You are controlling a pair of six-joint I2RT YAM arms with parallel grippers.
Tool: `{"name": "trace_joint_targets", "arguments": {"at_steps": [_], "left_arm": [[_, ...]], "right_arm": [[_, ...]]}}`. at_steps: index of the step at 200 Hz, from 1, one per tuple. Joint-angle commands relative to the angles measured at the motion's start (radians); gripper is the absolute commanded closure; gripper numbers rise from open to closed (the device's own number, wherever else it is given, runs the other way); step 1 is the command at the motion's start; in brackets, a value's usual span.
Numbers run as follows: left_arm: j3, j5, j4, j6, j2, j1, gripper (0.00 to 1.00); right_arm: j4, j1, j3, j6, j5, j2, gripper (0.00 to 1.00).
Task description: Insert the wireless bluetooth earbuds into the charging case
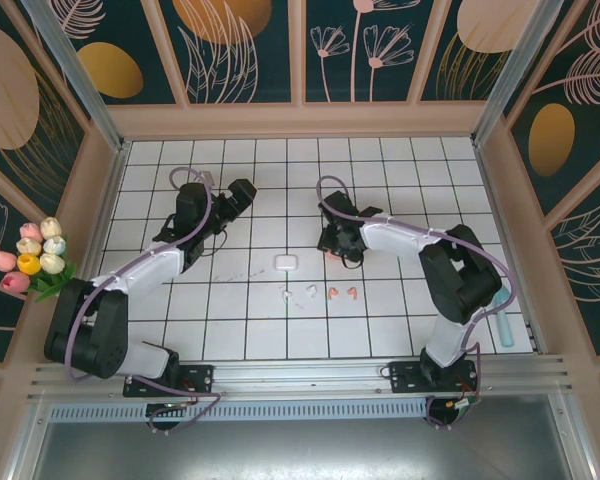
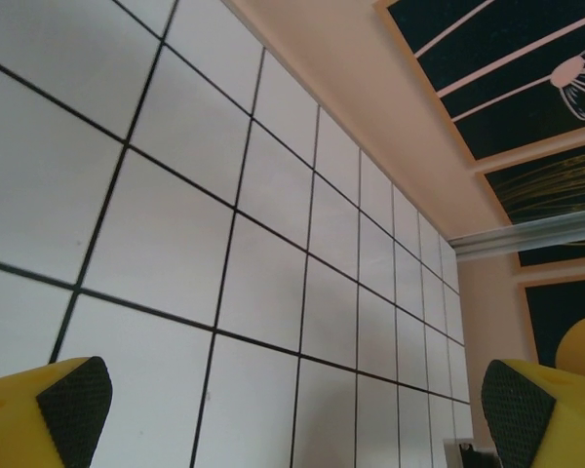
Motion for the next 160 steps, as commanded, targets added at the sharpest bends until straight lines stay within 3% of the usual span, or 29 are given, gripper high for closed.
{"name": "trace_joint_targets", "arguments": {"at_steps": [1, 64, 160], "left_arm": [[0.021, 0.085, 0.166, -0.005, 0.062, -0.015, 0.01], [0.003, 0.187, 0.530, 0.057, 0.224, -0.120, 0.01], [0.001, 0.225, 0.698, 0.172, 0.380, -0.186, 0.09]], "right_arm": [[0.061, -0.045, -0.017, 0.013, -0.052, -0.036, 0.42], [0.213, -0.177, 0.022, 0.148, -0.202, 0.005, 0.42], [0.304, -0.210, 0.225, 0.341, -0.349, 0.093, 0.42]]}}
